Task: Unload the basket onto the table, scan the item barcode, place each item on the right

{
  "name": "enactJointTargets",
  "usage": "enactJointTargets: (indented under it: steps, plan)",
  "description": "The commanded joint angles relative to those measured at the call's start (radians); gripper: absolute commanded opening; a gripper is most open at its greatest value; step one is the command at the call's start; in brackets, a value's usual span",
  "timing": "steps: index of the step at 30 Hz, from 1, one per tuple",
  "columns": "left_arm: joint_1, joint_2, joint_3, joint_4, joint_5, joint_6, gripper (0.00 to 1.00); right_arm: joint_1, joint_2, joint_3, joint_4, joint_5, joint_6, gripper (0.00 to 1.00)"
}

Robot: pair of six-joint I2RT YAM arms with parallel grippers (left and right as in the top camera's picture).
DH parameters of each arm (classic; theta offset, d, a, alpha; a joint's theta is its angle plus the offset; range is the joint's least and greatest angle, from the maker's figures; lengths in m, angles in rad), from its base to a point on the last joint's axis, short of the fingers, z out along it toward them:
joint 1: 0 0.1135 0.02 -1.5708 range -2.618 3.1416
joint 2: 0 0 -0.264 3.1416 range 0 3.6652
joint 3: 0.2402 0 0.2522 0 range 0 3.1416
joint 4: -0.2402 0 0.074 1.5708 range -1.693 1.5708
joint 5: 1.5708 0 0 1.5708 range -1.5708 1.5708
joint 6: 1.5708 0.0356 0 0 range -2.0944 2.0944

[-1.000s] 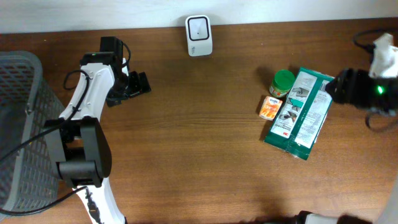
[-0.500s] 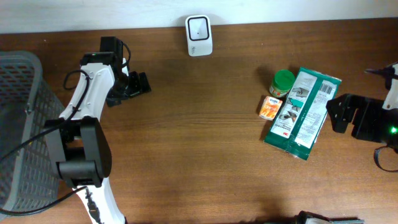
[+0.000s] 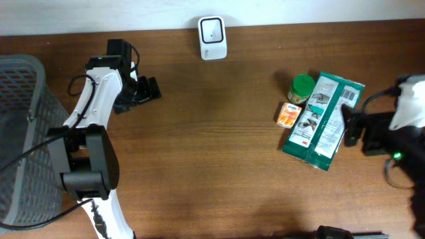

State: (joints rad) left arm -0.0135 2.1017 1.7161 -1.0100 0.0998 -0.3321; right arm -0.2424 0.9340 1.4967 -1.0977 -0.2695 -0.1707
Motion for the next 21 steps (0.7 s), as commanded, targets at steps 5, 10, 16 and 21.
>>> enactJointTargets:
  steps: [5,10,16,21]
  plan:
    - [0.003,-0.015,0.013,-0.002,-0.004,0.005,0.99,0.088,-0.329,-0.658,0.617,0.016,-0.013,0.98]
    - [0.004,-0.015,0.013,-0.002,-0.004,0.005,0.99,0.14,-0.538,-1.022,0.959,0.047,-0.012,0.98]
    - [0.004,-0.015,0.013,-0.002,-0.003,0.005,0.99,0.188,-0.76,-1.341,1.164,0.084,-0.005,0.98]
    - [0.004,-0.015,0.013,-0.002,-0.003,0.005,0.99,0.211,-0.867,-1.471,1.184,0.083,-0.005,0.98]
